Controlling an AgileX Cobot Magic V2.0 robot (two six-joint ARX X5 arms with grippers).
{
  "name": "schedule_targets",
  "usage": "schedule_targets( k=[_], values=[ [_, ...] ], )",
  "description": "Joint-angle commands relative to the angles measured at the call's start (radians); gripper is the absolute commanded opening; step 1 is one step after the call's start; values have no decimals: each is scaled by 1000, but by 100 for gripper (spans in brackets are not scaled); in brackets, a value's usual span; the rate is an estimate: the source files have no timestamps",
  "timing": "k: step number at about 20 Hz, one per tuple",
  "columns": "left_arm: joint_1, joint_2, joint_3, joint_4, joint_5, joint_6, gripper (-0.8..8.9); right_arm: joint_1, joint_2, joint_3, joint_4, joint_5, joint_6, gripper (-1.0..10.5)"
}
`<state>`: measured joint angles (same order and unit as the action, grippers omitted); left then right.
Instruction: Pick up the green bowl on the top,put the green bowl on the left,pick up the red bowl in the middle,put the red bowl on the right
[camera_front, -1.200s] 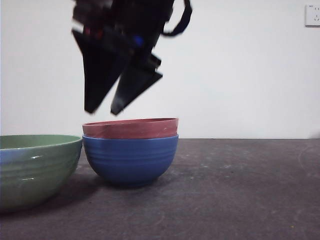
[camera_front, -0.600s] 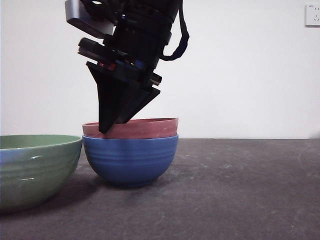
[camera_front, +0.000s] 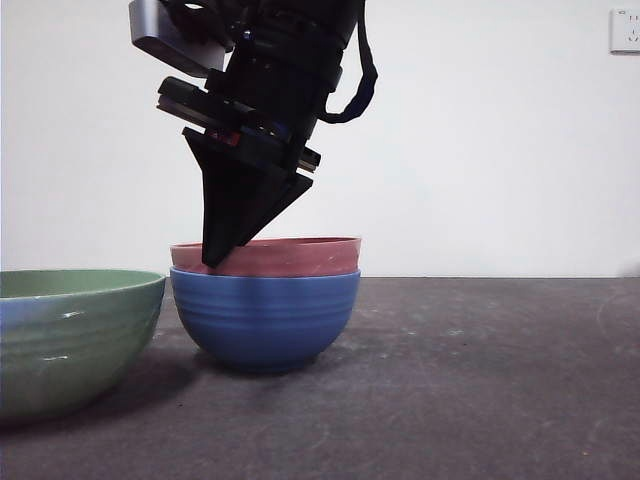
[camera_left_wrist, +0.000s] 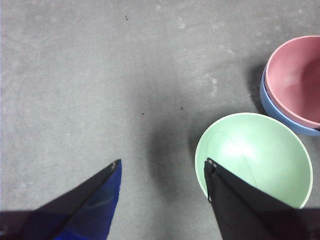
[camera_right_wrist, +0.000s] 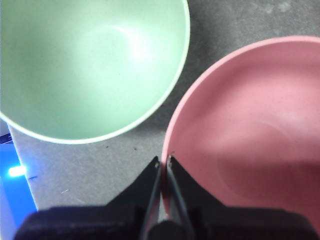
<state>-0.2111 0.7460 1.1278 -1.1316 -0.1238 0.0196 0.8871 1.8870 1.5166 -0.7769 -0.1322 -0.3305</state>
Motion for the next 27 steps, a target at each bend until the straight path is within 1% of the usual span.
schedule_targets(
  k=[1,7,12,13,14,17,18,19,20,22,23,25,26,27],
  values=[
    [3,-3,-2,9,1,11,283,0,1,-2,-5,4,0,-16],
    [3,-2,-2,17,1,11,284,0,-53,0,0,11,0,-16],
    [3,-2,-2,29,2,11,284,0,-147,0,17,21,0,-16],
    [3,-2,-2,31,2,11,283,0,-169,0,17,53,0,-16],
    [3,-2,-2,32,2,11,283,0,-194,-1,15,105,3,-16],
    [3,-2,-2,48,2,11,283,-9,-280,-1,-37,281,29,-17],
    [3,-2,-2,56,2,11,284,-26,-314,-1,-74,339,50,-17],
    [3,-2,-2,62,3,11,283,-43,-338,-1,-115,378,74,-17],
    [3,-2,-2,66,7,11,283,-74,-365,-6,-170,401,109,-17],
    [3,-2,-2,72,40,11,283,-140,-404,-47,-230,400,176,-17],
    [3,-2,-2,77,52,11,283,-166,-423,-86,-231,399,193,-17],
    [3,-2,-2,85,53,11,283,-204,-460,-198,-186,392,213,-17],
    [3,-2,-2,89,54,10,283,-211,-472,-263,-143,375,233,-17],
    [3,-2,-2,92,54,10,283,-212,-472,-309,-106,340,246,-17]
  ],
)
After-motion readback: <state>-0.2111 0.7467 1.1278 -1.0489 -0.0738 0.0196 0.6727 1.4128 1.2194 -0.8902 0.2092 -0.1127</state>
